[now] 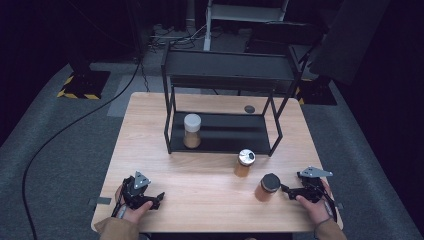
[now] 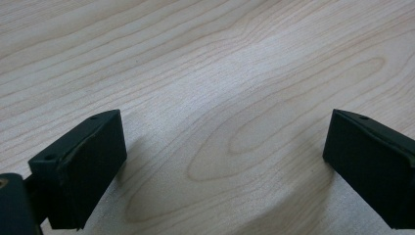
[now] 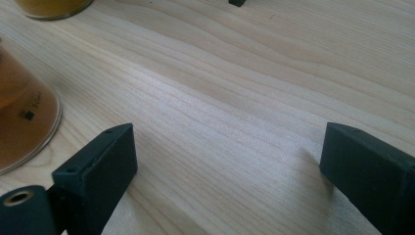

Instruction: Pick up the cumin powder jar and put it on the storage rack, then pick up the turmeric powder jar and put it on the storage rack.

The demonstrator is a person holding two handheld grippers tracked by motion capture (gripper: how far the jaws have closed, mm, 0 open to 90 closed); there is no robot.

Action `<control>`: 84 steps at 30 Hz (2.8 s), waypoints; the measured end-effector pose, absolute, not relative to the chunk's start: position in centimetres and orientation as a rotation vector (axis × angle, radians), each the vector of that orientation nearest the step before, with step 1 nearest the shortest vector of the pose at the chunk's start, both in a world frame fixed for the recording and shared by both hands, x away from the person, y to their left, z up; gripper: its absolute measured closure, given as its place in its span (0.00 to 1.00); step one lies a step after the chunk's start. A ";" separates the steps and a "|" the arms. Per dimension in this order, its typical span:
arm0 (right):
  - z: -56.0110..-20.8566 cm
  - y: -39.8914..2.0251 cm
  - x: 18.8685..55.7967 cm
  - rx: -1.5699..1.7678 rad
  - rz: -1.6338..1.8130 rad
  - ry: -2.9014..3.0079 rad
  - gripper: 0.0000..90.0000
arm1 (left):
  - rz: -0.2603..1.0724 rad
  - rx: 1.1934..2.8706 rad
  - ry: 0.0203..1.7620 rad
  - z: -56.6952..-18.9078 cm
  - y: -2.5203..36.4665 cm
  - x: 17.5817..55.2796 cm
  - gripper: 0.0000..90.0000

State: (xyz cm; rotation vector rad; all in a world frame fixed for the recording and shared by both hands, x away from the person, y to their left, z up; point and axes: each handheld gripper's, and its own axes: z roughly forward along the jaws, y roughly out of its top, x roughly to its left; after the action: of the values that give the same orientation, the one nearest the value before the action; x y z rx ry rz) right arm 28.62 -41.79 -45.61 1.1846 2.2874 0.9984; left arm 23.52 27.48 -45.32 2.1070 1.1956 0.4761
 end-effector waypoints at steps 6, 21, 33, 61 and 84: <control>-45.6 -41.8 28.6 1.184 0.999 2.288 0.07 | 0.474 2.111 1.200 -45.3 27.3 23.6 0.01; -45.4 -42.4 28.6 1.209 1.020 2.276 0.08 | 0.474 2.112 1.199 -45.3 27.3 23.6 0.00; -43.0 -43.4 27.9 1.185 1.129 2.212 0.10 | 0.475 2.111 1.202 -45.3 27.2 23.6 0.00; -38.1 -40.5 29.0 1.028 1.235 2.220 0.12 | 0.473 2.111 1.202 -45.3 27.3 23.6 0.00; -36.8 -34.7 32.6 0.922 1.272 2.342 0.12 | 0.479 2.103 1.215 -45.3 27.1 23.5 0.00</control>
State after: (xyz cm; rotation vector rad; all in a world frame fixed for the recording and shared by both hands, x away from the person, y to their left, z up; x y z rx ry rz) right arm 32.62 -34.74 -36.83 0.9218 2.3422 1.2724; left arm 23.45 27.13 -45.29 2.1031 1.2154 0.4793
